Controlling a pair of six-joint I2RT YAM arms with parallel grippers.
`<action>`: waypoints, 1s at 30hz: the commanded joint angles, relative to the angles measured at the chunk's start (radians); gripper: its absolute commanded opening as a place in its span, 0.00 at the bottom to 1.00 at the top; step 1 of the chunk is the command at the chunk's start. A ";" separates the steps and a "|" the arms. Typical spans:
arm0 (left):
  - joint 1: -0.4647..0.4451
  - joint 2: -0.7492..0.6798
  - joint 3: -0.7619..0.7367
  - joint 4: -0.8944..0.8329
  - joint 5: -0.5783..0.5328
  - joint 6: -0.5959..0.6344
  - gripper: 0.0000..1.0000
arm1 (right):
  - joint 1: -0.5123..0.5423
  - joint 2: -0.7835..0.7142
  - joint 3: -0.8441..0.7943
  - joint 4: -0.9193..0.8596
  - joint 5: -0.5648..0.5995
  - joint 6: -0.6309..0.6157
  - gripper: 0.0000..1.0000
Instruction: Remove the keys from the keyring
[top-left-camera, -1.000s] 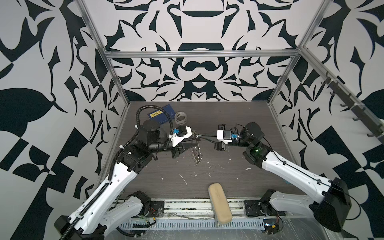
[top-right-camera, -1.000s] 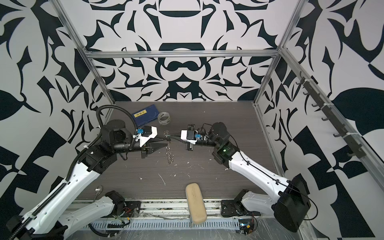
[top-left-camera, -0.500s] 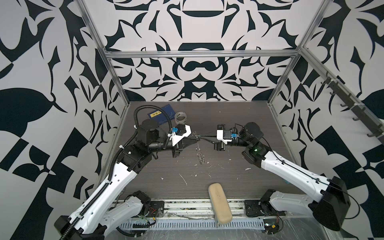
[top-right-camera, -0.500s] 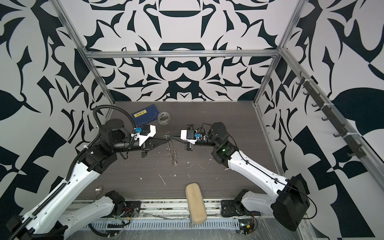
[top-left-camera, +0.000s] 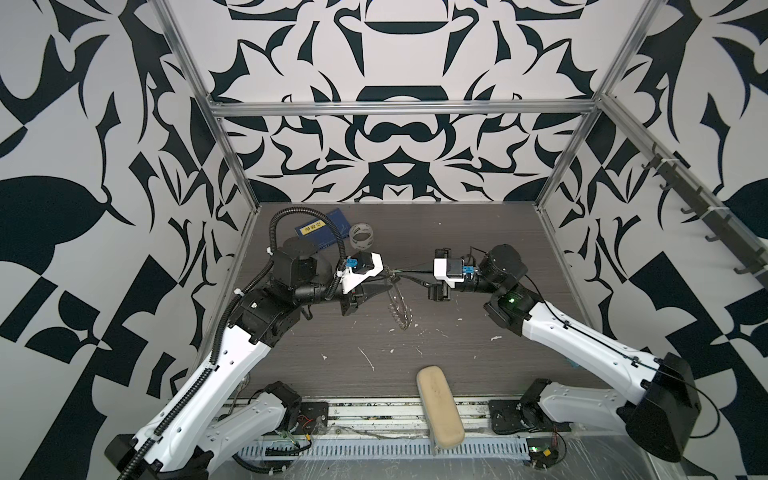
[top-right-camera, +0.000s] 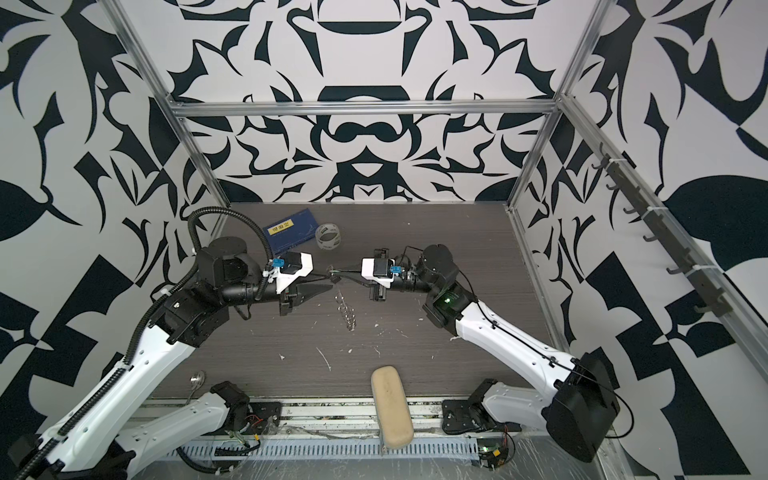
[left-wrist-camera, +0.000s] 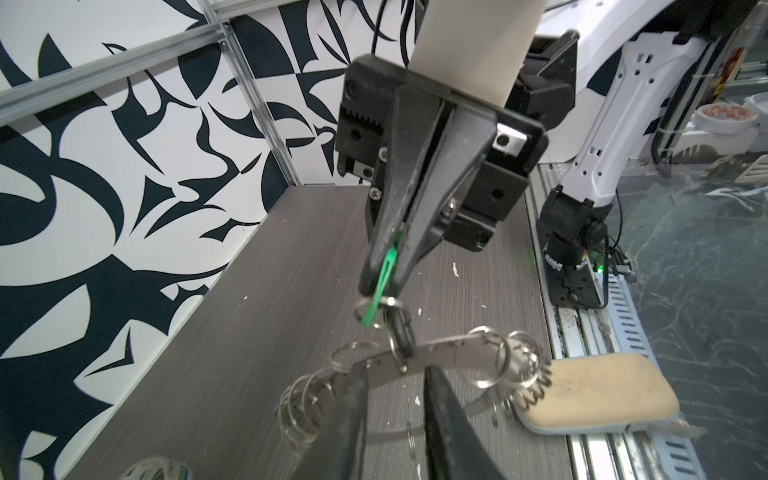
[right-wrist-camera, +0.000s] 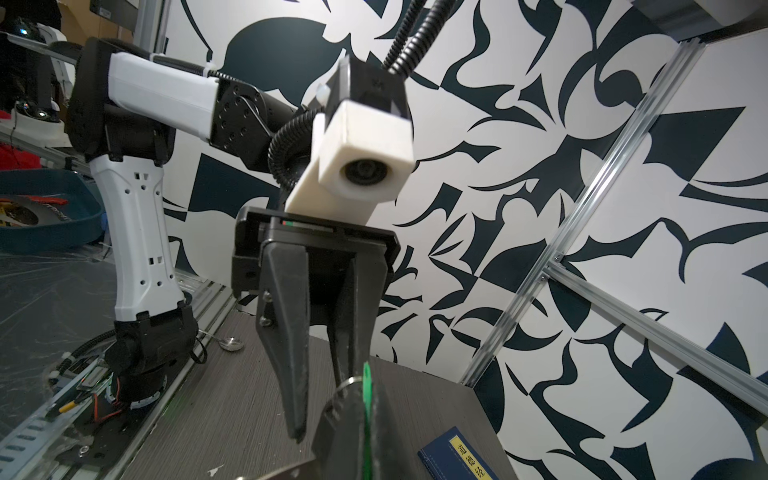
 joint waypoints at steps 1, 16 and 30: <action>0.004 -0.016 0.008 -0.008 0.011 -0.003 0.31 | 0.004 -0.023 0.028 0.099 -0.003 0.036 0.00; 0.004 -0.013 -0.008 0.054 0.002 -0.039 0.17 | 0.004 -0.023 0.037 0.089 -0.012 0.042 0.00; 0.004 -0.014 0.023 -0.023 -0.088 0.016 0.00 | 0.004 -0.051 0.002 0.018 0.042 -0.003 0.00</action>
